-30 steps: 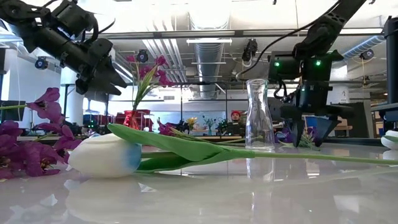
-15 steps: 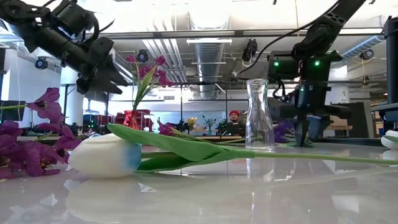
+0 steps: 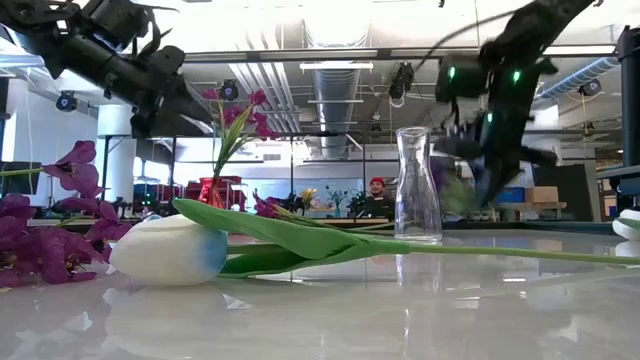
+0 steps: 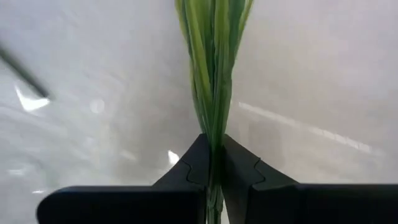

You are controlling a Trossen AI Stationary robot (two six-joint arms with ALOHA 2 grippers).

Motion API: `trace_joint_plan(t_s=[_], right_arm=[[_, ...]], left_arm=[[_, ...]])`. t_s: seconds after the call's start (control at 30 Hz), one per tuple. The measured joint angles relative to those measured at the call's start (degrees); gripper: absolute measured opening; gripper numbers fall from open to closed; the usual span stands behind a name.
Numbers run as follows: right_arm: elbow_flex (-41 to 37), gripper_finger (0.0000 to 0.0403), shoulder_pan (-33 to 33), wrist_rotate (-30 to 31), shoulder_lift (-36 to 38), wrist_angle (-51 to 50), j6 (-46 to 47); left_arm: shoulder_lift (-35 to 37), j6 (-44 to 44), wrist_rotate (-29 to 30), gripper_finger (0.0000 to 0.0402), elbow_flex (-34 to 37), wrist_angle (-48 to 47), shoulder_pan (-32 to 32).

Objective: Sort flowers into vase by color
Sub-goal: Put the purple flowers into the red vase

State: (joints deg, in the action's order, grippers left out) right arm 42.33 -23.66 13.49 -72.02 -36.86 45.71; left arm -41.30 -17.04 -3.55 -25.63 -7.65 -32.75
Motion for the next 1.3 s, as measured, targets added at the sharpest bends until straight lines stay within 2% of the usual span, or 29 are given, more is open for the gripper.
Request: trace_joint_plan(t_s=[0.17,0.33,0.43,0.63,0.87,1.03,1.13,1.3], right_arm=[[2.8,0.0018,0.0,4.4,9.7,4.5,-7.0],[3.1,0.0018,0.1,4.5,16.9,23.1,-19.4],[3.0,0.0018,0.1,1.4,18.1,32.8,-25.4],[3.0,0.0018,0.1,-10.2,14.8,48.7,-33.6],[2.9,0.0018,0.1,-13.9,9.1,62.4,-38.2],[3.8,0.0018,0.1,-21.9,5.3,72.2,-39.0],[6.1,0.0018,0.1,-26.3,2.7,73.9,-39.1],[10.8,0.0018,0.1,-28.3,-1.6,73.8,-39.3]], left_arm=[[0.1,0.2,-0.6,0.0194,0.1,5.6,1.3],[0.2,2.5,-4.4,0.0194,0.0,13.0,3.1],[0.2,3.0,-5.5,0.0194,-0.1,16.7,4.0],[0.2,3.0,-6.7,0.0194,-0.2,22.6,5.1],[0.1,2.9,-7.9,0.0194,-0.2,28.5,5.5],[-2.5,2.9,-9.9,0.0194,-0.2,35.9,7.9],[-5.1,3.0,-9.9,0.0194,-0.2,40.8,9.3],[-9.1,3.7,-9.9,0.0194,-0.2,46.2,9.8]])
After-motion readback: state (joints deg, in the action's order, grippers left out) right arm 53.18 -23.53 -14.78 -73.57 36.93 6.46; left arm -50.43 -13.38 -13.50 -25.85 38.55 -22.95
